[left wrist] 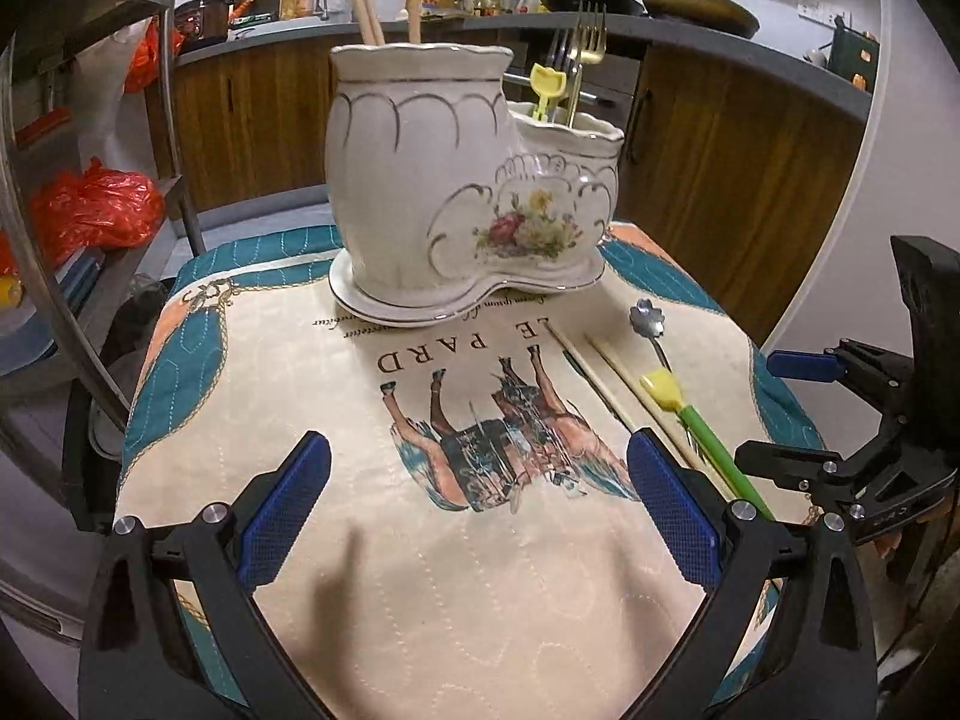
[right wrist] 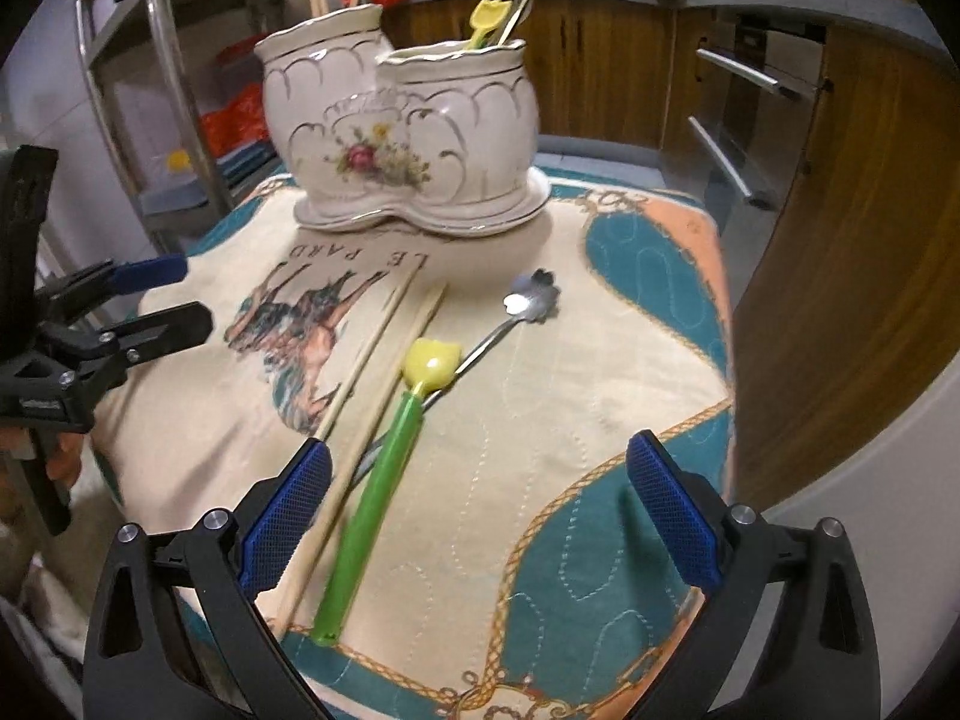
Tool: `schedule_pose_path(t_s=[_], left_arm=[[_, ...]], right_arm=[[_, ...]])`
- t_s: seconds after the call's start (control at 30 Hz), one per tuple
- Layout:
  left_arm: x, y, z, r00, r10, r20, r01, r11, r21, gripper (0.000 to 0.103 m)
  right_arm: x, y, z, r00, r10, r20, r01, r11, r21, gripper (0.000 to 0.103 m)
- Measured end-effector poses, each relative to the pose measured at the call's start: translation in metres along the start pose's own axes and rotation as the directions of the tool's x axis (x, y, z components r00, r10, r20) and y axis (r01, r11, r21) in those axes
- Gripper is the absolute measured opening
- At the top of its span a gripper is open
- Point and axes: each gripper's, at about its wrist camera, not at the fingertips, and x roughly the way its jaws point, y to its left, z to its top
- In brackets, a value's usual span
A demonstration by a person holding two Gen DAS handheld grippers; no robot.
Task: Organize utensils
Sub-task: 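Move both open tools back over the remaining utensils on the cloth, then grasp a chopstick with the left tool while the right grasps the green-handled yellow utensil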
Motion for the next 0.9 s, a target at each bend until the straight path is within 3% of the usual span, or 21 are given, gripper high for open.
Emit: schedule_pose_path(t_s=[0.1,0.27,0.33,0.67,0.9], left_arm=[[0.001,-0.002,-0.001,1.000,-0.002,-0.007,0.002,1.000,0.007,0.097],[0.001,-0.002,-0.001,1.000,-0.001,-0.010,0.001,1.000,0.007,0.097],[0.000,-0.002,-0.001,1.000,0.000,-0.009,0.000,1.000,0.005,0.097],[0.004,-0.013,0.002,1.000,-0.010,-0.022,0.011,1.000,0.020,0.097],[0.018,-0.040,0.003,0.997,-0.004,-0.075,0.007,0.999,0.035,0.097]], right_arm=[[0.002,0.003,0.001,1.000,0.025,-0.015,-0.025,1.000,-0.013,0.095],[0.005,0.009,0.004,0.999,0.029,-0.029,-0.029,0.999,-0.022,0.058],[0.006,0.010,0.005,0.999,0.032,-0.041,-0.033,0.999,-0.021,0.049],[0.016,0.017,0.005,0.992,0.094,-0.080,-0.096,0.995,-0.021,0.015],[0.009,0.002,0.003,0.994,0.103,-0.037,-0.102,0.995,0.023,0.011]])
